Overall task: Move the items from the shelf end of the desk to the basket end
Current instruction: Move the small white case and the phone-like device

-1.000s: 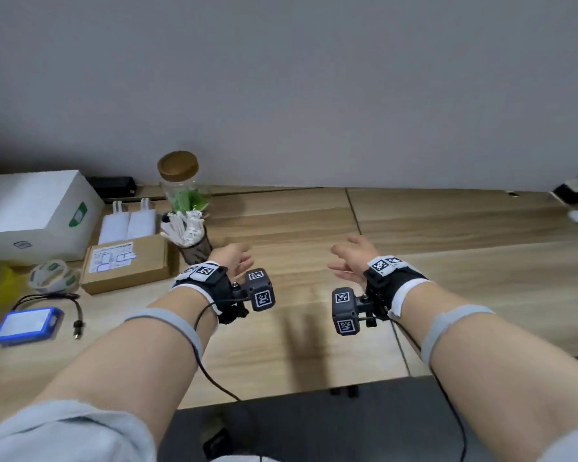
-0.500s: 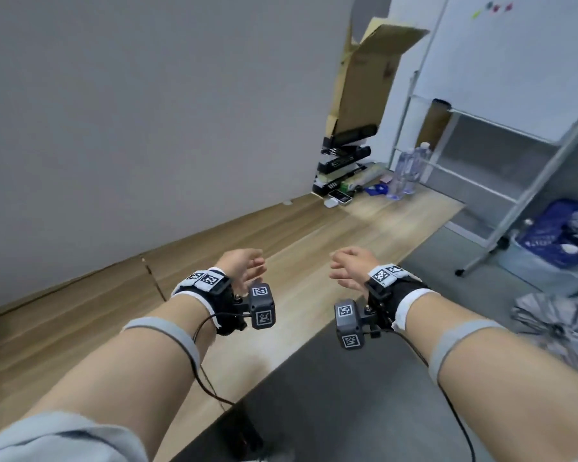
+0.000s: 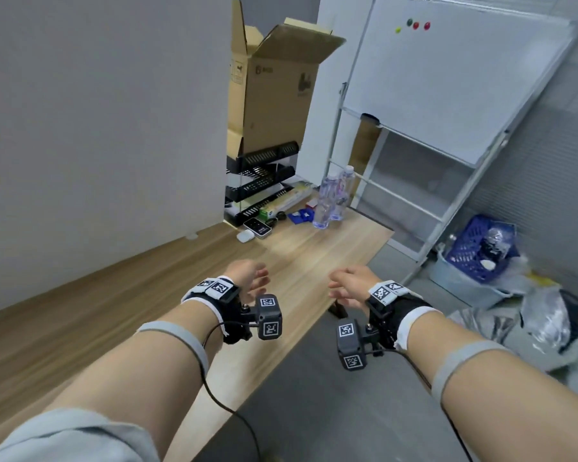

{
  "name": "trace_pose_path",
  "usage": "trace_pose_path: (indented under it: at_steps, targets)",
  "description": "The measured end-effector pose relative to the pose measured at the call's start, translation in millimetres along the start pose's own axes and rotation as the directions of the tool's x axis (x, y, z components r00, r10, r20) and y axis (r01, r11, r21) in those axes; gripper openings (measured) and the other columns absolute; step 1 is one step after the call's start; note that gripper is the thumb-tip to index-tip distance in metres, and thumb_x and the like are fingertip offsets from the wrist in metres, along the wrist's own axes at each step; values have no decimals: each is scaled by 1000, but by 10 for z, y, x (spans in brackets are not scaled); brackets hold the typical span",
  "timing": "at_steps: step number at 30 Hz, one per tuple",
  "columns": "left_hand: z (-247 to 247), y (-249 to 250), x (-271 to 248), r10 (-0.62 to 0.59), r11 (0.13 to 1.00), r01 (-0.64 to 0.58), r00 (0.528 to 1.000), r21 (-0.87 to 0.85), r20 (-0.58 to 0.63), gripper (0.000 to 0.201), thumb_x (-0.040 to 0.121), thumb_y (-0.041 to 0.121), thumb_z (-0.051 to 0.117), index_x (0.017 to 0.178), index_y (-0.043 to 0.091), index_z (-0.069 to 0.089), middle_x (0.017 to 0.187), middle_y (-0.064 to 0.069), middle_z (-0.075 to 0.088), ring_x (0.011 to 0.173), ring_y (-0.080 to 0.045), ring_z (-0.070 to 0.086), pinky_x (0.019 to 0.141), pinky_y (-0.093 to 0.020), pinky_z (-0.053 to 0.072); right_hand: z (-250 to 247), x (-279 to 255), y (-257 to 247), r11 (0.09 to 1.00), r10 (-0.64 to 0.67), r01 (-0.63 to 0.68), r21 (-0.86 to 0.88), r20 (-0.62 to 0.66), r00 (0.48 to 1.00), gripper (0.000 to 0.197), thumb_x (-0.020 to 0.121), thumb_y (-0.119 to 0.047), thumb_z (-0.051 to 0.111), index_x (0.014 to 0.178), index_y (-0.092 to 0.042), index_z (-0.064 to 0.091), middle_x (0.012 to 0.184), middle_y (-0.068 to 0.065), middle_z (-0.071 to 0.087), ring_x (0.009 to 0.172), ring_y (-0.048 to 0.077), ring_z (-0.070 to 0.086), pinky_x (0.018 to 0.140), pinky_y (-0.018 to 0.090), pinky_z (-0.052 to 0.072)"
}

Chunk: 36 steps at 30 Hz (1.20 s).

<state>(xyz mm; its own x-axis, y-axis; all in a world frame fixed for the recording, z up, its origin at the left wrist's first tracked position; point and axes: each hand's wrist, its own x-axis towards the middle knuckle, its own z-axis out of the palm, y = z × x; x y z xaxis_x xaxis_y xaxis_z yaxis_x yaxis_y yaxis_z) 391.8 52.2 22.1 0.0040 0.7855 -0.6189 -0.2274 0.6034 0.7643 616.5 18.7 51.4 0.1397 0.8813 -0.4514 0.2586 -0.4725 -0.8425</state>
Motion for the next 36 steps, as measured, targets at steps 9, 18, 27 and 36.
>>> trace_pose_path:
  at_steps: [9, 18, 27, 36]
  targets:
    - [362, 575, 896, -3, 999, 8, 992, 34, -123, 8, 94, 13, 55, 86, 12, 57, 77, -2, 60, 69, -17, 60, 65, -30, 46, -281, 1179, -491, 999, 36, -31, -45, 104, 994, 6, 93, -19, 60, 94, -13, 58, 95, 8, 65, 73, 20, 66, 71, 31, 50]
    - [202, 796, 1859, -32, 999, 40, 957, 19, -289, 18, 88, 12, 64, 106, 15, 63, 86, -3, 63, 81, -20, 62, 69, -32, 48, 81, 2571, -717, 982, 110, -61, -178, 278, 954, 5, 92, -17, 60, 89, -14, 59, 92, 6, 65, 72, 19, 66, 70, 30, 49]
    - [174, 883, 2887, 55, 926, 118, 897, 358, -439, 42, 84, 14, 71, 124, 17, 60, 112, -6, 63, 92, -24, 56, 86, -39, 51, 842, 3996, -930, 909, 55, 160, -386, 490, 870, 18, 82, -18, 68, 97, -24, 61, 95, 2, 67, 76, 20, 70, 63, 26, 53]
    - [-63, 579, 3625, 87, 726, 356, 800, 588, -593, 55, 76, 56, 46, 128, 41, 54, 130, -4, 62, 125, -33, 50, 106, -42, 39, 1490, 4697, -918, 563, -75, 547, -620, 621, 780, 62, 78, -39, 70, 132, -15, 50, 128, 8, 57, 104, 25, 63, 89, 33, 53]
